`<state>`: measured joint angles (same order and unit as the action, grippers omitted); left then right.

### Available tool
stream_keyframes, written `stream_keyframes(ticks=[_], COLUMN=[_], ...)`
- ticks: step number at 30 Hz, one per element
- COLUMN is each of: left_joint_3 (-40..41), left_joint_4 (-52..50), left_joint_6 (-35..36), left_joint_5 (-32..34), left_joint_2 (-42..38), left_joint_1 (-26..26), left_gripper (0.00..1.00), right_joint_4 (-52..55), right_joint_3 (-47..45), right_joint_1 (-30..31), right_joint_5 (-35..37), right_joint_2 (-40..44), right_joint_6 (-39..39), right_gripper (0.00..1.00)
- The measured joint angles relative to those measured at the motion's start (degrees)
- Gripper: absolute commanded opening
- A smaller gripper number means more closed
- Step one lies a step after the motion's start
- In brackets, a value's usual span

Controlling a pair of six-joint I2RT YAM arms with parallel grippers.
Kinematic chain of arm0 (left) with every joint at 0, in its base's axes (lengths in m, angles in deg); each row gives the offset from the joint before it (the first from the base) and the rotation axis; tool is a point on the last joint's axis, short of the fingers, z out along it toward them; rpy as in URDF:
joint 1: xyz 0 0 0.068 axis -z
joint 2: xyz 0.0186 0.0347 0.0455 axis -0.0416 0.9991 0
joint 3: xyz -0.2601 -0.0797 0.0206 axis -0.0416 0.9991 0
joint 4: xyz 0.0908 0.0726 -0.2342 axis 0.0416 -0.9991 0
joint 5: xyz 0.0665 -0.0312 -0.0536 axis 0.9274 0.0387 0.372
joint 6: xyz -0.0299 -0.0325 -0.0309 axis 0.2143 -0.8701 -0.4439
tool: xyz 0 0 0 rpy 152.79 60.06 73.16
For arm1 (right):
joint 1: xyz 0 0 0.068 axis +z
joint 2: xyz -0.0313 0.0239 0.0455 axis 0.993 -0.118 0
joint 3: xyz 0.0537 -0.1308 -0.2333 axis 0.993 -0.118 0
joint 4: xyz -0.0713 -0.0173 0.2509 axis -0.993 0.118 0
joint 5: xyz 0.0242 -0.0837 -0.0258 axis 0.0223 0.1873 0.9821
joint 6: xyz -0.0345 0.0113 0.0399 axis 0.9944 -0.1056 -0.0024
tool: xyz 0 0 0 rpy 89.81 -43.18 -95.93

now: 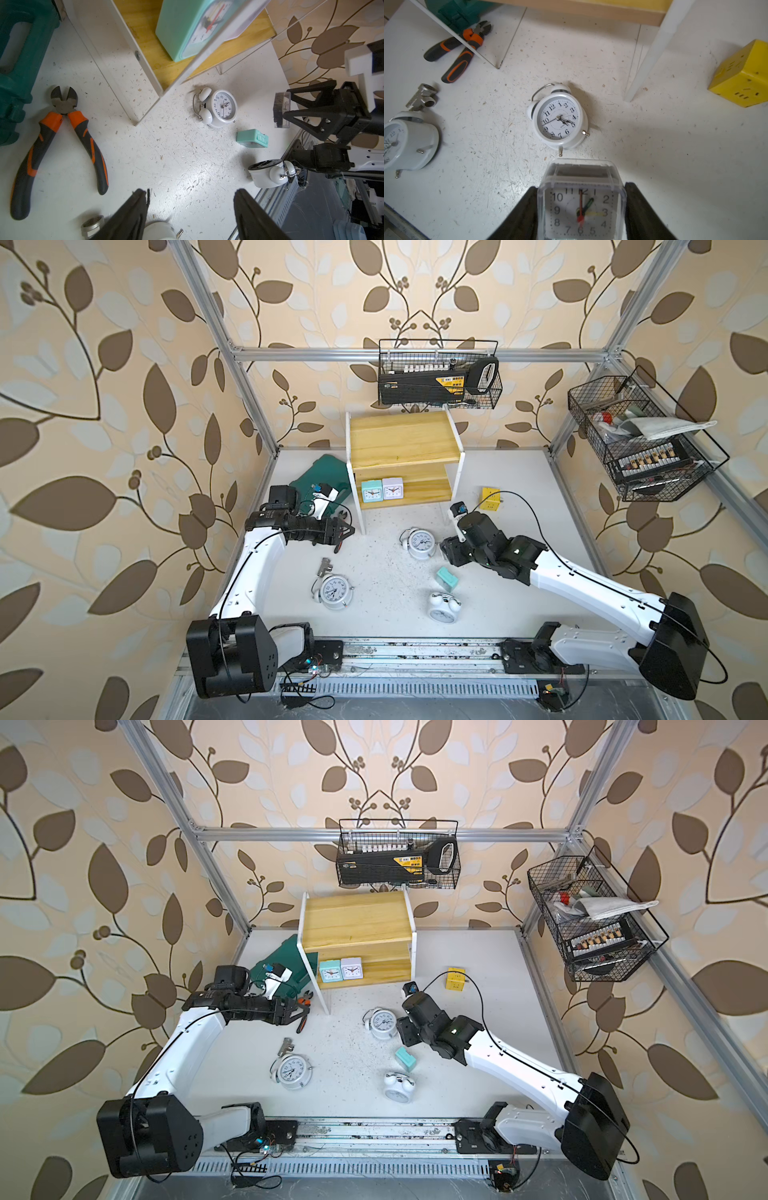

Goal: Place the alarm clocks on the shelf by style
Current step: Pick up the alarm from the center of the board, then place the alarm on the shelf.

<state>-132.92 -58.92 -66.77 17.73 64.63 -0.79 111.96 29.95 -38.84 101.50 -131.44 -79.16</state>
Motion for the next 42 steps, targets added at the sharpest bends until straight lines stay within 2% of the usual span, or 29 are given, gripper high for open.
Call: stream_keyframes(ticks=[11,22,32,42], left_joint_3=[0.0,0.0,0.0,0.0], left_joint_4=[-0.61,-0.87,-0.87,-0.87], left_joint_6=[0.2,0.24,0.55,1.18], left_joint_5=[-1.66,-1.86,-1.95,-1.95], left_joint_2=[0.0,0.0,0.02,0.24], left_joint_1=[0.0,0.0,0.0,0.0], left_gripper=[0.7,0.7,0.7,0.7], right_joint_4=[-16.28,-35.23,-59.01,-80.56], right_joint_3=[-0.57,-4.76,-9.44,-10.82], right_joint_1=[2.95,5.01,5.01,5.01], right_joint_5=[0.5,7.58,13.09,16.9], right_joint_2=[-0.87,-4.5,-11.78,-20.2], right_joint_6=[3.85,7.78,12.85,20.61], right_gripper=[0.48,0.47,0.41,0.42])
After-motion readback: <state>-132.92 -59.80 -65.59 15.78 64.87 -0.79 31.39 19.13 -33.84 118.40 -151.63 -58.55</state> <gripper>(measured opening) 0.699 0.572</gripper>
